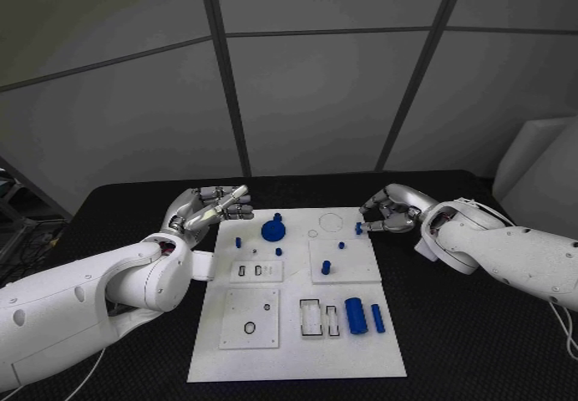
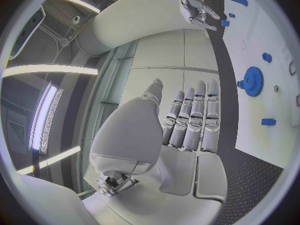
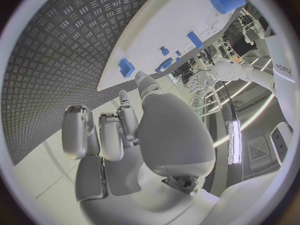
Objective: Assemble the parts on the task board
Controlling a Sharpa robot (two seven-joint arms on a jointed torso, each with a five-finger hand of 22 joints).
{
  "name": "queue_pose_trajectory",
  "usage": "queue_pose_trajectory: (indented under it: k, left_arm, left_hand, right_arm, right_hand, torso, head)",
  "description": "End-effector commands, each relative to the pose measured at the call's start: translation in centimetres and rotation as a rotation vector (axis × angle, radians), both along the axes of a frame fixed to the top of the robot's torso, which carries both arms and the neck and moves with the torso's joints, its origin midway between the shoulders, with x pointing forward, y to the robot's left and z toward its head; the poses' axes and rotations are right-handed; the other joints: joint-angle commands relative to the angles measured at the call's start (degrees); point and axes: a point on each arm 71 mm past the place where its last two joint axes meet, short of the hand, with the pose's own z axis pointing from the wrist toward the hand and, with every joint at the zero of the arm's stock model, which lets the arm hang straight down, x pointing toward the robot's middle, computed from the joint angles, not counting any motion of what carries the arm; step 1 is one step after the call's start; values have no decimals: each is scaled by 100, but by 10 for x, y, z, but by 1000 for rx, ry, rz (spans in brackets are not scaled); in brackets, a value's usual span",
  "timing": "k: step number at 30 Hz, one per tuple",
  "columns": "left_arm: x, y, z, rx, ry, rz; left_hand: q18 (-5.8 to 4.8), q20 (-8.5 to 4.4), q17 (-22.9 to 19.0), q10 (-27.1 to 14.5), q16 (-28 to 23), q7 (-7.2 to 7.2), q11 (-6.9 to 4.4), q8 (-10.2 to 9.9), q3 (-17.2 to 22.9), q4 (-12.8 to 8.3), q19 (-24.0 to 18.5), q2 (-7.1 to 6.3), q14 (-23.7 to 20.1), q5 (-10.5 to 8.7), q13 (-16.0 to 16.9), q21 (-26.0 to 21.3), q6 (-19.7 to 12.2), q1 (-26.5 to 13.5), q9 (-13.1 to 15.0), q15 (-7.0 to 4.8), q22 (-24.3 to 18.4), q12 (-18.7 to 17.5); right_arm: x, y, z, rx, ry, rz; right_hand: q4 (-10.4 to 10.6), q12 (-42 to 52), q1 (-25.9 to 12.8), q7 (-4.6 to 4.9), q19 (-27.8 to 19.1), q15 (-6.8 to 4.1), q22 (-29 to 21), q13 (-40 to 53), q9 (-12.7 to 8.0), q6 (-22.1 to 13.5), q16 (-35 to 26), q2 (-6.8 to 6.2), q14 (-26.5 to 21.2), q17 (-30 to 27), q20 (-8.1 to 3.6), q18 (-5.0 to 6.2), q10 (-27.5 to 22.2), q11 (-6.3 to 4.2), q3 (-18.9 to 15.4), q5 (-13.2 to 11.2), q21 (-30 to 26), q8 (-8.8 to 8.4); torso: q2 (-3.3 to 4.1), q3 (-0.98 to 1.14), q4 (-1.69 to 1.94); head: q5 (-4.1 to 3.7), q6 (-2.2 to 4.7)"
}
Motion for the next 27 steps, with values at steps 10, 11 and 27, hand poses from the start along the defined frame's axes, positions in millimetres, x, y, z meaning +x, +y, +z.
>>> queue_pose_trajectory:
  k: [10,11,27]
  left_arm:
    - [0,-1,1,-6,-8,-12]
    - [0,-1,1,-6,-8,-12]
    - [1,-1,1,-4,-8,-10]
  left_hand:
    - [-73,19,10,-7,-39,31,29,-40,1,-31,-39,52,-6,-29,3,26,5,14,-2,21,8,-29]
    - [-73,19,10,-7,-39,31,29,-40,1,-31,-39,52,-6,-29,3,26,5,14,-2,21,8,-29]
    - [-73,19,10,-7,-39,31,29,-40,1,-31,-39,52,-6,-29,3,26,5,14,-2,21,8,-29]
  right_arm:
    - [2,8,-13,-15,36,29]
    - [2,8,-13,-16,37,29]
    - [5,12,-18,-28,50,34]
  right_hand:
    - [-61,-3,140,-2,-22,-14,221,140,11,31,-2,75,417,696,-3,-5,8,-7,-1,-2,-21,16]
    - [-66,-1,149,-3,-18,-15,226,142,13,44,-1,89,418,699,-4,-7,10,-9,2,0,-19,21]
    - [-150,48,264,-33,6,-36,256,194,46,381,13,240,428,739,-20,-12,47,-37,78,-30,-8,138]
  torso:
    - [-2,-4,5]
    - [-3,-8,7]
    - [-8,-4,7]
  head:
    - [11,-29]
    - [10,-31]
    - [28,-65]
